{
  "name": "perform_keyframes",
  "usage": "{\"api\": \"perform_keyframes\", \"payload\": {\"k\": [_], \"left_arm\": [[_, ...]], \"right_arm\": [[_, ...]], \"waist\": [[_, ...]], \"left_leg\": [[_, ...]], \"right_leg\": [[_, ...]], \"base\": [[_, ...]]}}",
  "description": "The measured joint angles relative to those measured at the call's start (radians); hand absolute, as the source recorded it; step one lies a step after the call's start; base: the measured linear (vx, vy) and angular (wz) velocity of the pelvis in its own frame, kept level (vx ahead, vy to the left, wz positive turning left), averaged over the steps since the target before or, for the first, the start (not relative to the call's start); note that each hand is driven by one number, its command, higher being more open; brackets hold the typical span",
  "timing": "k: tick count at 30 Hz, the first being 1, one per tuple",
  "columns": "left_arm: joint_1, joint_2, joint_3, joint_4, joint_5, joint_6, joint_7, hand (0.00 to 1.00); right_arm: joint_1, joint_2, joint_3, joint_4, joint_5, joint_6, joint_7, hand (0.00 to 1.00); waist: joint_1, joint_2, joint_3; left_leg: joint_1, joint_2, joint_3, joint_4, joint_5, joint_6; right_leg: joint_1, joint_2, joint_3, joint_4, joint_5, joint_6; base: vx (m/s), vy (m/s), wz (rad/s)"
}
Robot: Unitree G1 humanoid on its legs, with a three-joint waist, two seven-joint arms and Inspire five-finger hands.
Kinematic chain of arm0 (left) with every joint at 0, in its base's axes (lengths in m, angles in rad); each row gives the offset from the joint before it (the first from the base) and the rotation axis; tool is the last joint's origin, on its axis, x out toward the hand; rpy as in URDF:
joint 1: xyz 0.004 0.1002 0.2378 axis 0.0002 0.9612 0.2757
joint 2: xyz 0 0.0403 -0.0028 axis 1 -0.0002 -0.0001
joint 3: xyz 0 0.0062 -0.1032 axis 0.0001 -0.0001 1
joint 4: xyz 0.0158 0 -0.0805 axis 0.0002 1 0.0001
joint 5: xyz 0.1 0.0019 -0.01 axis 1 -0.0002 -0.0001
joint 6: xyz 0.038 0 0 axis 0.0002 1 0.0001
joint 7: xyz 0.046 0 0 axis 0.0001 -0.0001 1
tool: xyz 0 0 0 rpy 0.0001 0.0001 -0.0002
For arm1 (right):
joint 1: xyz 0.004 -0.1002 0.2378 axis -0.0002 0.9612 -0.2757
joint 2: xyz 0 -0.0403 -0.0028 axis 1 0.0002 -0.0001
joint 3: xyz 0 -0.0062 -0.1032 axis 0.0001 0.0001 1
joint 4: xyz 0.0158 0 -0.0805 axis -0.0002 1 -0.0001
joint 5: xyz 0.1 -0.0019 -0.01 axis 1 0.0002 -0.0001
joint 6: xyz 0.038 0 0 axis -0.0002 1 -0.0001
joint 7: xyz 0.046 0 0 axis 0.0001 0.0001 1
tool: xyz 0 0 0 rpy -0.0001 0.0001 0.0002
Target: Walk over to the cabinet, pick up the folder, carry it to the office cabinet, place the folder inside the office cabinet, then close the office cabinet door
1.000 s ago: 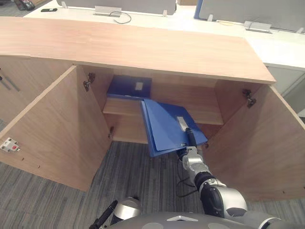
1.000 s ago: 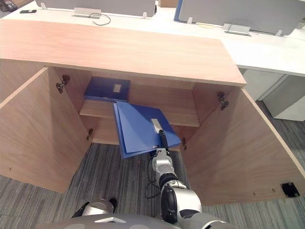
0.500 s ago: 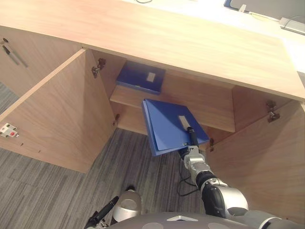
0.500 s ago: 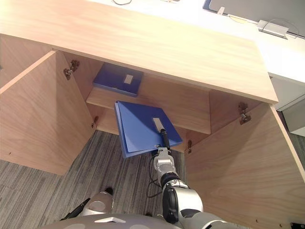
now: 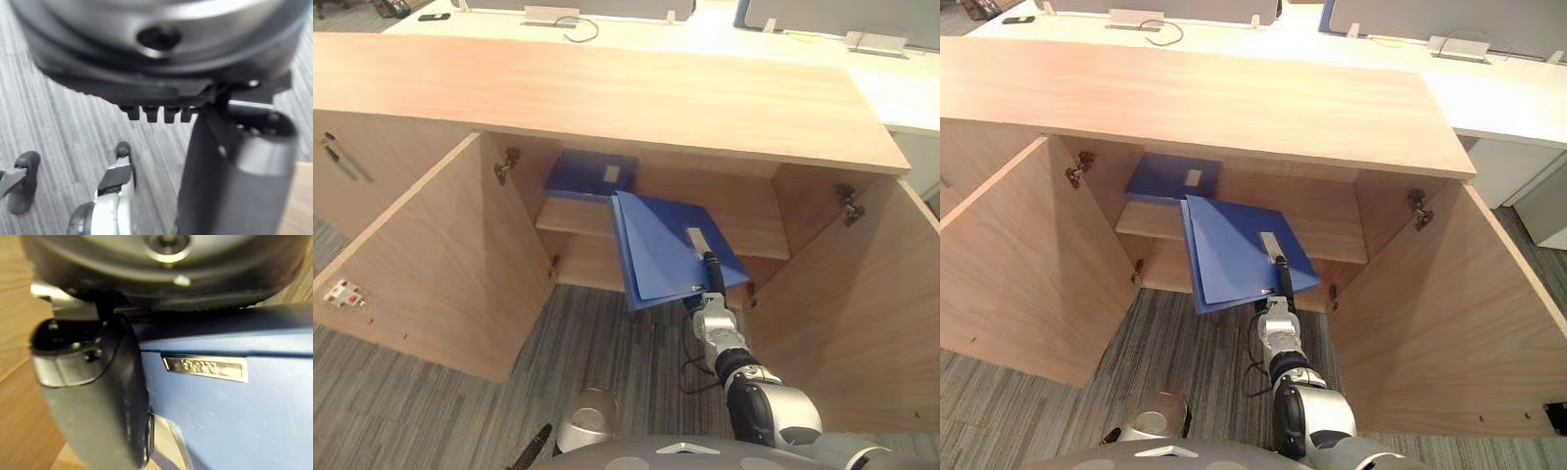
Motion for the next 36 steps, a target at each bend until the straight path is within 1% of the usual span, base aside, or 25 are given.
{"api": "perform_keyframes", "payload": {"k": [1, 3, 5, 7, 10, 12, 15, 18, 21, 23, 24, 25, 26, 27, 28, 29, 30, 31, 32, 33, 34, 35, 36], "left_arm": [[-0.010, -0.003, -0.004, 0.000, 0.000, -0.002, 0.000, 1.00], [-0.020, -0.005, -0.032, -0.001, 0.000, -0.005, 0.001, 1.00], [-0.027, -0.004, -0.046, -0.001, 0.000, -0.006, 0.000, 1.00], [-0.020, 0.010, -0.080, -0.001, 0.001, -0.007, -0.008, 1.00], [-0.017, 0.026, -0.125, 0.001, 0.001, -0.007, -0.007, 1.00], [-0.016, 0.034, -0.146, 0.001, 0.003, -0.007, -0.007, 1.00], [-0.016, 0.043, -0.154, 0.002, 0.037, -0.007, -0.008, 1.00], [-0.014, 0.053, -0.154, 0.003, 0.037, -0.008, -0.009, 1.00], [-0.006, 0.052, -0.153, 0.008, 0.046, -0.007, -0.009, 1.00], [0.009, 0.045, -0.151, 0.009, 0.071, -0.006, -0.016, 1.00], [0.018, 0.043, -0.151, 0.009, 0.076, -0.006, -0.020, 1.00], [0.030, 0.033, -0.144, 0.009, 0.077, -0.006, -0.021, 1.00], [0.035, 0.028, -0.143, 0.009, 0.081, -0.006, -0.021, 1.00], [0.044, 0.026, -0.141, 0.008, 0.092, -0.007, -0.023, 1.00], [0.053, 0.023, -0.144, 0.008, 0.117, -0.008, -0.026, 1.00], [0.060, 0.022, -0.145, 0.008, 0.132, -0.008, -0.031, 1.00], [0.070, 0.019, -0.146, 0.008, 0.156, -0.009, -0.031, 1.00], [0.084, 0.016, -0.146, 0.001, 0.156, -0.008, -0.032, 1.00], [0.092, 0.012, -0.146, -0.014, 0.156, -0.008, -0.032, 1.00], [0.093, 0.011, -0.149, -0.023, 0.155, -0.007, -0.033, 1.00], [0.093, 0.011, -0.159, -0.034, 0.156, -0.006, -0.037, 1.00], [0.094, 0.013, -0.165, -0.038, 0.156, -0.006, -0.041, 1.00], [0.095, 0.015, -0.167, -0.040, 0.156, -0.006, -0.045, 1.00]], "right_arm": [[0.006, -0.003, 0.000, 0.001, -0.001, 0.002, 0.000, 0.00], [0.023, 0.000, 0.004, 0.001, -0.011, 0.007, 0.000, 0.00], [0.048, -0.001, 0.020, 0.001, -0.016, 0.016, 0.001, 0.00], [0.077, -0.005, 0.030, 0.005, -0.018, 0.024, 0.001, 0.00], [0.099, -0.021, 0.030, 0.015, -0.017, 0.024, 0.000, 0.00], [0.108, -0.036, 0.031, 0.015, -0.018, 0.024, 0.000, 0.00], [0.114, -0.042, 0.041, 0.013, -0.021, 0.022, 0.000, 0.00], [0.114, -0.043, 0.064, -0.005, -0.059, 0.020, 0.000, 0.00], [0.113, -0.044, 0.076, -0.040, -0.060, 0.017, 0.001, 0.00], [0.112, -0.052, 0.076, -0.066, -0.059, 0.006, 0.001, 0.00], [0.111, -0.059, 0.075, -0.077, -0.060, -0.005, 0.001, 0.00], [0.106, -0.069, 0.074, -0.085, -0.066, -0.006, 0.000, 0.00], [0.108, -0.073, 0.072, -0.098, -0.068, -0.006, 0.000, 0.00], [0.112, -0.073, 0.062, -0.121, -0.080, -0.009, 0.000, 0.00], [0.118, -0.074, 0.055, -0.155, -0.091, -0.021, 0.000, 0.00], [0.121, -0.075, 0.055, -0.176, -0.095, -0.024, 0.000, 0.00], [0.128, -0.071, 0.058, -0.206, -0.097, -0.024, 0.001, 0.00], [0.132, -0.063, 0.060, -0.227, -0.097, -0.023, 0.002, 0.00], [0.131, -0.039, 0.063, -0.254, -0.097, -0.019, 0.006, 0.00], [0.131, -0.029, 0.062, -0.268, -0.097, -0.018, 0.008, 0.00], [0.129, -0.011, 0.057, -0.285, -0.097, -0.008, 0.019, 0.00], [0.130, -0.003, 0.056, -0.293, -0.097, -0.003, 0.019, 0.00], [0.131, 0.010, 0.055, -0.299, -0.097, -0.003, 0.019, 0.00]], "waist": [[0.001, 0.001, 0.000], [0.007, 0.002, -0.004], [0.006, -0.006, -0.024], [0.007, -0.020, -0.038], [0.003, -0.022, -0.042], [0.004, -0.023, -0.043], [0.000, -0.027, -0.046], [0.002, -0.033, -0.051], [0.014, -0.033, -0.051], [0.020, -0.028, -0.052], [0.023, -0.021, -0.056], [0.026, -0.003, -0.057], [0.024, 0.004, -0.056], [0.017, 0.010, -0.053], [0.003, 0.011, -0.046], [-0.012, 0.011, -0.041], [-0.019, 0.018, -0.038], [-0.021, 0.022, -0.044], [-0.017, 0.013, -0.048], [-0.014, 0.010, -0.048], [-0.009, 0.009, -0.045], [-0.011, 0.012, -0.043], [-0.016, 0.010, -0.043]], "left_leg": [[0.020, -0.008, 0.000, -0.021, 0.000, 0.000], [0.068, -0.015, 0.009, -0.082, 0.000, 0.000], [0.101, -0.019, 0.012, -0.150, 0.003, 0.006], [0.121, -0.028, 0.020, -0.195, 0.024, 0.013], [0.133, -0.046, 0.030, -0.232, 0.045, 0.020], [0.136, -0.049, 0.042, -0.247, 0.053, 0.024], [0.136, -0.064, 0.053, -0.262, 0.063, 0.031], [0.119, -0.068, 0.073, -0.282, 0.074, 0.036], [0.112, -0.070, 0.092, -0.284, 0.074, 0.038], [0.113, -0.078, 0.100, -0.277, 0.065, 0.046], [0.116, -0.083, 0.106, -0.273, 0.059, 0.055], [0.124, -0.086, 0.108, -0.261, 0.052, 0.065], [0.131, -0.091, 0.103, -0.255, 0.050, 0.069], [0.146, -0.102, 0.095, -0.246, 0.043, 0.079], [0.163, -0.132, 0.089, -0.216, 0.025, 0.100], [0.175, -0.153, 0.082, -0.187, 0.005, 0.116], [0.193, -0.164, 0.079, -0.165, -0.018, 0.129], [0.200, -0.170, 0.077, -0.162, -0.028, 0.139], [0.206, -0.171, 0.073, -0.163, -0.035, 0.151], [0.208, -0.167, 0.070, -0.163, -0.037, 0.159], [0.207, -0.151, 0.059, -0.168, -0.037, 0.163], [0.206, -0.140, 0.051, -0.172, -0.037, 0.161], [0.198, -0.125, 0.035, -0.177, -0.031, 0.139]], "right_leg": [[0.007, -0.008, -0.001, 0.002, 0.010, 0.013], [0.019, -0.021, 0.002, -0.001, 0.014, 0.020], [0.020, -0.026, 0.003, -0.016, 0.024, 0.026], [0.025, -0.033, 0.010, -0.043, 0.041, 0.027], [0.025, -0.039, 0.026, -0.064, 0.061, 0.032], [0.019, -0.045, 0.035, -0.074, 0.074, 0.033], [0.014, -0.054, 0.047, -0.089, 0.088, 0.037], [-0.025, -0.061, 0.070, -0.089, 0.098, 0.038], [-0.046, -0.066, 0.095, -0.089, 0.104, 0.040], [-0.055, -0.078, 0.111, -0.077, 0.103, 0.039], [-0.074, -0.090, 0.125, -0.032, 0.091, 0.034], [-0.126, -0.108, 0.159, 0.088, 0.054, 0.033], [-0.164, -0.120, 0.174, 0.179, 0.029, 0.029], [-0.233, -0.146, 0.196, 0.344, -0.005, 0.011], [-0.313, -0.189, 0.222, 0.560, -0.016, -0.040], [-0.355, -0.221, 0.228, 0.676, 0.003, -0.102], [-0.361, -0.245, 0.228, 0.746, 0.030, -0.137], [-0.361, -0.257, 0.225, 0.759, 0.028, -0.137], [-0.357, -0.249, 0.212, 0.746, -0.015, -0.128], [-0.358, -0.238, 0.201, 0.728, -0.046, -0.119], [-0.362, -0.193, 0.181, 0.678, -0.103, -0.101], [-0.363, -0.159, 0.177, 0.646, -0.117, -0.084], [-0.354, -0.097, 0.166, 0.532, -0.106, -0.063]], "base": [[0.07, 0.141, 0.05], [0.02, 0.099, -0.10], [0.03, 0.064, -0.13], [0.03, 0.023, -0.14], [0.01, 0.027, -0.10], [-0.01, 0.034, -0.15], [-0.03, 0.055, -0.11], [-0.03, 0.061, -0.20], [0.01, 0.055, -0.23], [0.03, 0.089, -0.17], [0.04, 0.154, -0.28], [0.02, 0.156, -0.31], [0.01, 0.142, -0.25], [-0.04, 0.151, 0.03], [-0.03, 0.148, 0.24], [-0.04, 0.175, 0.39], [-0.03, 0.140, 0.30], [0.00, 0.134, 0.11], [0.03, 0.078, -0.03], [0.07, 0.029, -0.03], [0.05, -0.011, 0.09], [0.03, -0.053, 0.36], [0.03, -0.078, 0.46]]}}
